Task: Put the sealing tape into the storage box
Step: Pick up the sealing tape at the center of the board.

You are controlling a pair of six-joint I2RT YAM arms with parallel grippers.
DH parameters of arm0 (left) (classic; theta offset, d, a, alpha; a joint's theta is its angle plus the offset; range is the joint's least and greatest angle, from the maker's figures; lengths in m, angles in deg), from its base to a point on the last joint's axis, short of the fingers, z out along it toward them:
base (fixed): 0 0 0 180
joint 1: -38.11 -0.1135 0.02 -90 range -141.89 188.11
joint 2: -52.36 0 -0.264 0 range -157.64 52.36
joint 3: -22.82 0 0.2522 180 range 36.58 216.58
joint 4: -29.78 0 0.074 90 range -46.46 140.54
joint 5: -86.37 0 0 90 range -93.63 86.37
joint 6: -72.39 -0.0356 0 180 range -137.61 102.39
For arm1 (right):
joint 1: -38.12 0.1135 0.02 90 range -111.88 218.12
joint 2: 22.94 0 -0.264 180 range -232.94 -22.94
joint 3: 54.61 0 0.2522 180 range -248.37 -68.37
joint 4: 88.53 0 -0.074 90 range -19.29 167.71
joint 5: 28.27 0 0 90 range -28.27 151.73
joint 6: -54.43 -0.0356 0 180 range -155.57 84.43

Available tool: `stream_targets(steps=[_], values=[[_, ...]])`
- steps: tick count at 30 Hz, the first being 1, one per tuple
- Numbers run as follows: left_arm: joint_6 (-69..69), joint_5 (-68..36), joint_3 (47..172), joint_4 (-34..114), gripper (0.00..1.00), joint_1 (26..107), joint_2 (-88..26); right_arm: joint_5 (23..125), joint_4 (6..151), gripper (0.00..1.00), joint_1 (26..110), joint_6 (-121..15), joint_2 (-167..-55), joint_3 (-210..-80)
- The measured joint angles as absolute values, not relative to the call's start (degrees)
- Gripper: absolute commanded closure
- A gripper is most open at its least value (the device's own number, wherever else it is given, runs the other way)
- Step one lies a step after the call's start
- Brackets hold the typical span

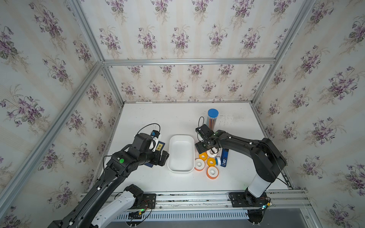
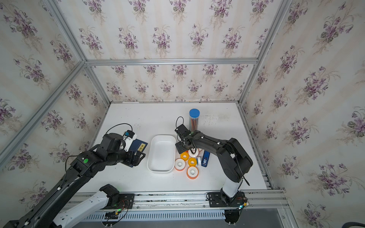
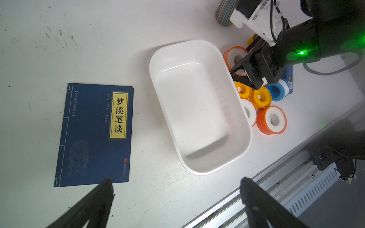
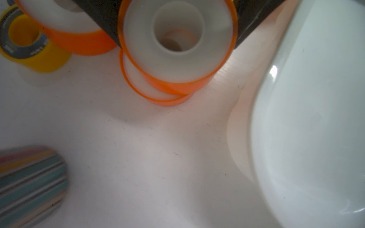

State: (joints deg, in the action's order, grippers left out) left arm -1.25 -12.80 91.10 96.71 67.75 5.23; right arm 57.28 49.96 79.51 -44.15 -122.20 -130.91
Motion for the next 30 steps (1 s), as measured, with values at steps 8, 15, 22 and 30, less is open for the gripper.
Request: stream_targets(steps=[8, 15, 22, 30], values=[[-1.1, -12.0, 91.1, 96.7, 0.00, 67.8, 4.9, 57.1, 49.7, 0.33, 79.5, -44.2, -120.4, -131.0], [-1.0, -11.0, 91.1, 96.7, 0.00, 67.8, 4.8, 56.9, 47.9, 0.34, 79.8, -44.6, -114.8, -132.8], [-0.6, -10.0, 91.2, 96.9, 0.00, 67.8, 4.7, 60.1, 46.4, 0.34, 83.7, -44.9, -114.4, -138.3], [-0.6, -9.1, 91.2, 96.9, 0.00, 67.7, 6.0, 64.9, 46.7, 0.35, 89.7, -45.9, -124.5, -146.5]])
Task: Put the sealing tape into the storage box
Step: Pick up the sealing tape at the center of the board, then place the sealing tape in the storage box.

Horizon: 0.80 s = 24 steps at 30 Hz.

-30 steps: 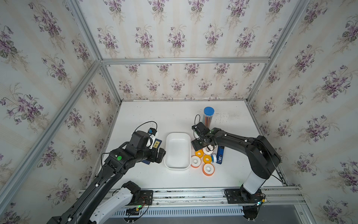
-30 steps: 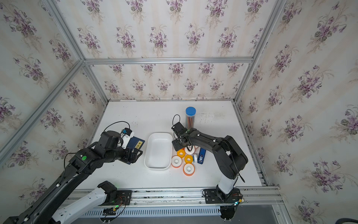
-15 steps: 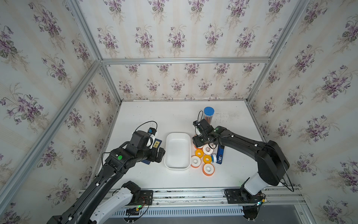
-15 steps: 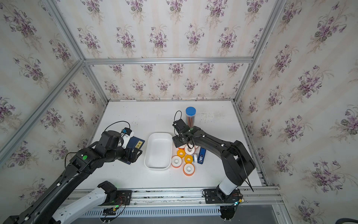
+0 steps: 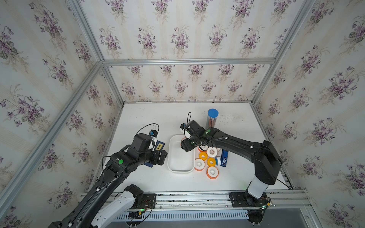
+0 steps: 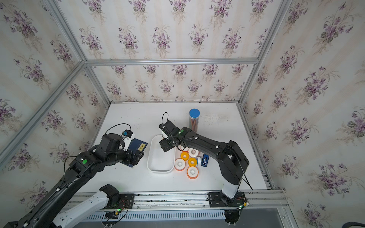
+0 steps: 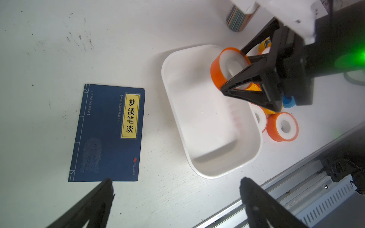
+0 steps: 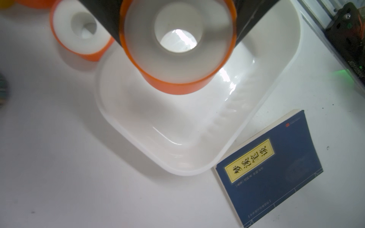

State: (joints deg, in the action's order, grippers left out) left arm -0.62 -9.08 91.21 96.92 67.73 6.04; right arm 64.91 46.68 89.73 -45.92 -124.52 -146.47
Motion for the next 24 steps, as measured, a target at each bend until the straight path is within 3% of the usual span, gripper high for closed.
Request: stream_targets(steps=[11, 24], values=[[-0.4, -8.0, 91.2, 96.9, 0.00, 67.7, 6.8, 65.5, 47.4, 0.35, 92.1, -47.6, -137.7, -155.3], [-0.4, -7.8, 91.2, 96.9, 0.00, 67.7, 6.6, 61.9, 48.7, 0.31, 91.9, -50.6, -145.2, -159.7]])
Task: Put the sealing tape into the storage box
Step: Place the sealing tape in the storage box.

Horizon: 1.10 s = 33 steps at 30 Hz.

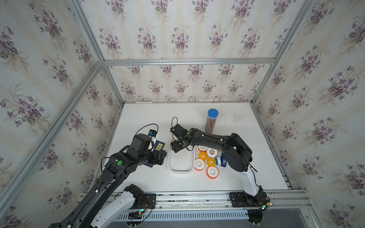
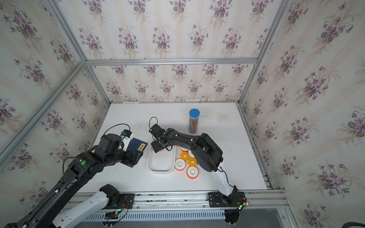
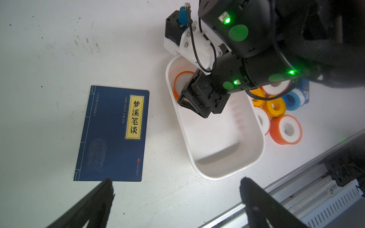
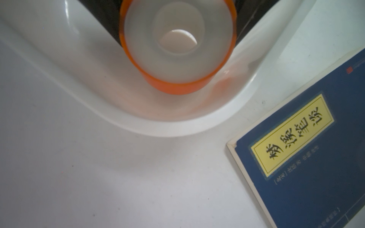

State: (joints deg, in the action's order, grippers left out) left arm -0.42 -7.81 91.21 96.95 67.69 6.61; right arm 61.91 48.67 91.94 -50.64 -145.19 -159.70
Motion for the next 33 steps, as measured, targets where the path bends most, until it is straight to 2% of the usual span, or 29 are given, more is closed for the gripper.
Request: stream_targets(steps=[7, 15, 21, 28, 33], values=[[-0.4, -7.7, 91.2, 96.9, 0.00, 67.7, 6.4, 60.9, 49.7, 0.25, 91.9, -51.7, -147.0, -160.0], [-0.4, -7.7, 91.2, 96.9, 0.00, 67.7, 6.6, 60.7, 50.2, 0.06, 91.9, -51.9, -146.8, -159.7], [-0.4, -7.9, 91.2, 96.9, 0.00, 67.7, 6.8, 61.0, 50.8, 0.06, 91.9, -51.9, -143.1, -158.1], [-0.4, -7.9, 91.2, 96.9, 0.00, 67.7, 6.8, 59.4, 52.3, 0.08, 91.8, -51.8, -129.8, -150.9], [-0.4, -7.8, 91.2, 96.9, 0.00, 67.7, 6.9, 55.1, 56.8, 0.09, 89.3, -51.9, -113.9, -137.2]])
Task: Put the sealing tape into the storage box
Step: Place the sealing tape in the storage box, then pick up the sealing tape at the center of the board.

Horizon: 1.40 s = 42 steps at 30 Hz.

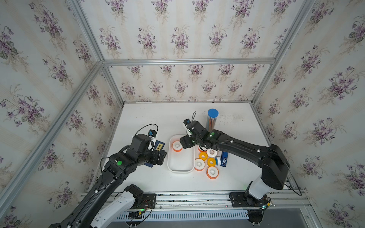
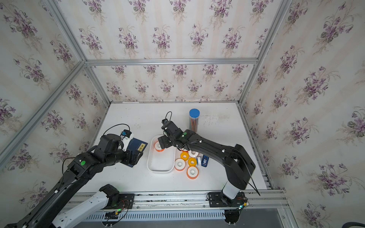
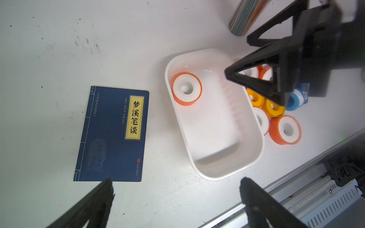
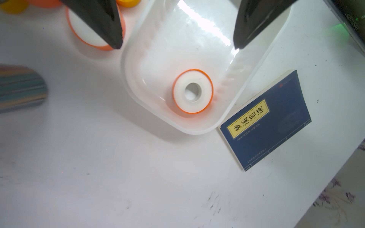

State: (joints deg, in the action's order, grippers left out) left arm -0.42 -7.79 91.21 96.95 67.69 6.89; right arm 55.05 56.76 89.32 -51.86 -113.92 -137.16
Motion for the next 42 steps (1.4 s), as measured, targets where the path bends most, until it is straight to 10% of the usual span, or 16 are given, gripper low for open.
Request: stream_targets(steps=[18, 42], values=[[1.5, -12.4, 97.9, 94.3, 0.04, 80.6, -8.5, 47.0, 71.8, 0.08, 60.6, -63.0, -67.4, -89.1], [7.8, -2.7, 137.9, 90.8, 0.00, 95.3, -64.6, 46.3, 76.2, 0.06, 54.1, -68.4, -66.7, -83.2]])
